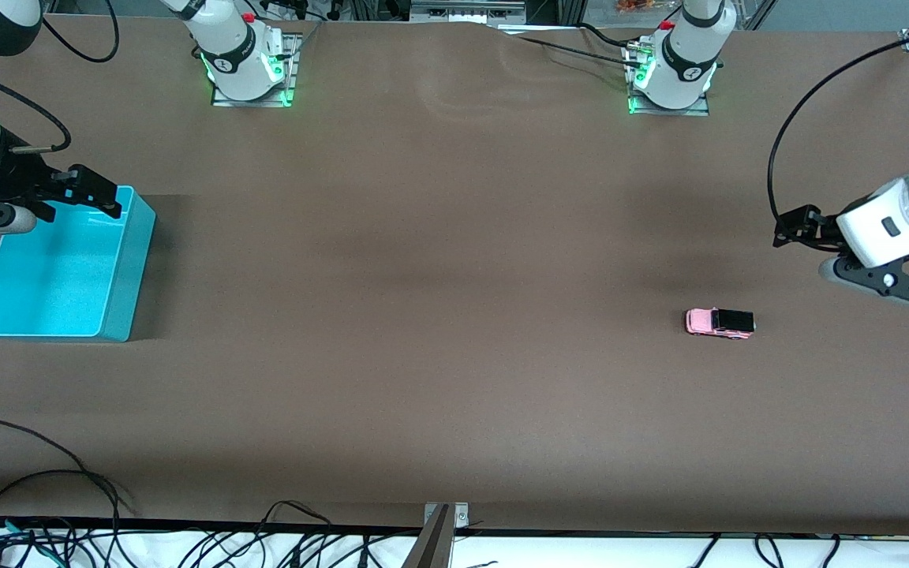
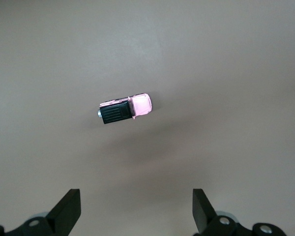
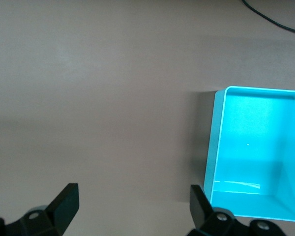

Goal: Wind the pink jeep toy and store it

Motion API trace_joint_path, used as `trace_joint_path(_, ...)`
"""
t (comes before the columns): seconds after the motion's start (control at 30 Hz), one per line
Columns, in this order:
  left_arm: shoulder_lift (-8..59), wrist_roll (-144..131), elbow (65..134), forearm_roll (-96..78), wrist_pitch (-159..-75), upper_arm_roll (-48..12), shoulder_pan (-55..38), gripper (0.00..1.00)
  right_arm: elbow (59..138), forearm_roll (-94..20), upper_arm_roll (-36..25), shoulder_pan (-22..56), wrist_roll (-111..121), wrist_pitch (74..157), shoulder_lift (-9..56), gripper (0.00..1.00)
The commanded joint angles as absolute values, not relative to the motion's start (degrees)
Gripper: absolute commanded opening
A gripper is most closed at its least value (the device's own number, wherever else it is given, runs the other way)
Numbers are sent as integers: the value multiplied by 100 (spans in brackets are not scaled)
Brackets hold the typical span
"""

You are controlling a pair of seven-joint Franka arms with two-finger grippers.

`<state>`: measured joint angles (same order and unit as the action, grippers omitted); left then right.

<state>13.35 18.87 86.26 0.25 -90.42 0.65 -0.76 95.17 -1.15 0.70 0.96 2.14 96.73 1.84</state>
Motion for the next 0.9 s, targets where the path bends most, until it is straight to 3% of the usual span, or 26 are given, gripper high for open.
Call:
trace_joint_path(0.0, 1722, 2522, 8385, -18, -9053, 62, 26, 100, 9360, -44, 70, 88, 220, 9598, 264, 100)
trace_joint_path(0.23, 1916, 3593, 8464, -18, -9588, 53, 70, 100, 9360, -44, 70, 88, 229, 9598, 255, 100)
trace_joint_path(0.67, 2496, 5052, 8508, 62, -9852, 44, 97, 100, 9360, -53, 70, 88, 229, 9598, 255, 100)
trace_joint_path(0.87, 2540, 6011, 9131, 88, -10651, 44, 158, 100, 9360, -53, 70, 88, 229, 9598, 255, 100)
